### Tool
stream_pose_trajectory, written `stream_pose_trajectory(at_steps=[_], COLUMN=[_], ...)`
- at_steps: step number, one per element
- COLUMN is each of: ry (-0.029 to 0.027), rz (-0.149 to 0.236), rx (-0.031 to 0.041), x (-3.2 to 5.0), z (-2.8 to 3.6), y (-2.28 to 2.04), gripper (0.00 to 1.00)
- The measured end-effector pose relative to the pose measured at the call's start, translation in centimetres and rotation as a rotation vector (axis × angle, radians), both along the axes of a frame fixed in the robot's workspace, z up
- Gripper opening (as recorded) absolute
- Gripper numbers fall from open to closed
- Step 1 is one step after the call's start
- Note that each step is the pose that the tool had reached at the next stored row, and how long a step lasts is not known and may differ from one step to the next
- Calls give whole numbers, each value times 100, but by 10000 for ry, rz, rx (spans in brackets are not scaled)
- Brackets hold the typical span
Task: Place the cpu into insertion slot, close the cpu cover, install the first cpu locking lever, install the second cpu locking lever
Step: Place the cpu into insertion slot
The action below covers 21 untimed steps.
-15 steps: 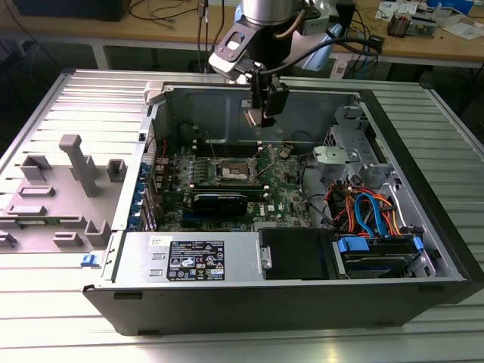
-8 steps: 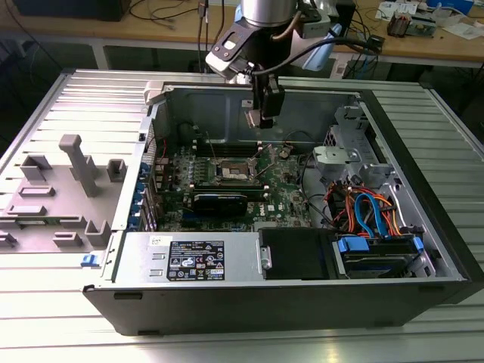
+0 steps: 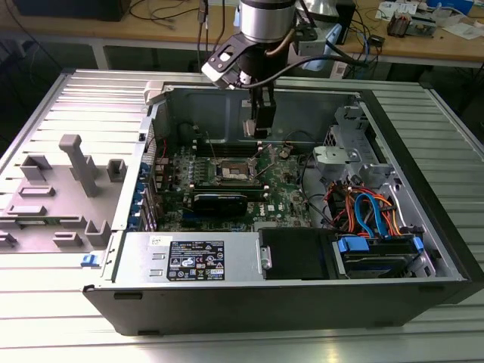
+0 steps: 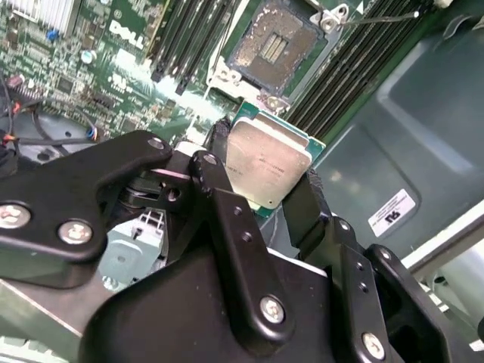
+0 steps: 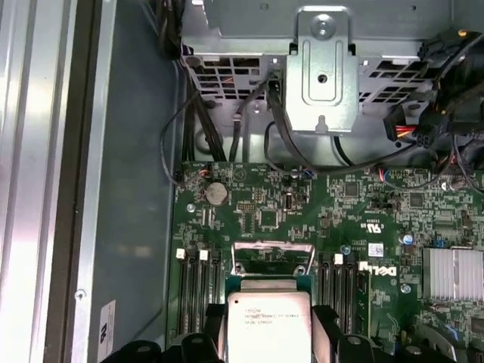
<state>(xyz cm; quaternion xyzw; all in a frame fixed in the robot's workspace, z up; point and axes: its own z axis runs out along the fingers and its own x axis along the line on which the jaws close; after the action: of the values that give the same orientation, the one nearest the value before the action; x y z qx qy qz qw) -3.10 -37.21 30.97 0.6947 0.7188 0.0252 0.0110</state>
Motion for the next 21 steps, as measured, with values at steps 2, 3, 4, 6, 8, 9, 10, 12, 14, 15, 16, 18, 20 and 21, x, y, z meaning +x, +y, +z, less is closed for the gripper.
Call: stream_pose_trajectory(at_steps=[2,3,4,6,8,9,10,12,14,15,16,18,20,21], ry=[95,141,192,246,266,274,276,277,277,277,277,276,276,277], rz=[-14,-20,-26,-33,-39,-39,-40,-40,-40,-40,-40,-39,-40,-40], rx=[0,0,0,1,0,0,0,-2,-3,-3,-3,-5,-5,-5], x=[-15,-23,-31,-46,-54,-55,-55,-55,-55,-55,-55,-55,-55,-55], z=[-18,-24,-31,-56,-95,-114,-127,-128,-128,-128,-129,-129,-129,-129], y=[0,0,0,0,0,-1,-1,-1,0,0,0,0,0,0], gripper=[54,54,54,54,54,54,54,54,54,54,54,54,54,54])
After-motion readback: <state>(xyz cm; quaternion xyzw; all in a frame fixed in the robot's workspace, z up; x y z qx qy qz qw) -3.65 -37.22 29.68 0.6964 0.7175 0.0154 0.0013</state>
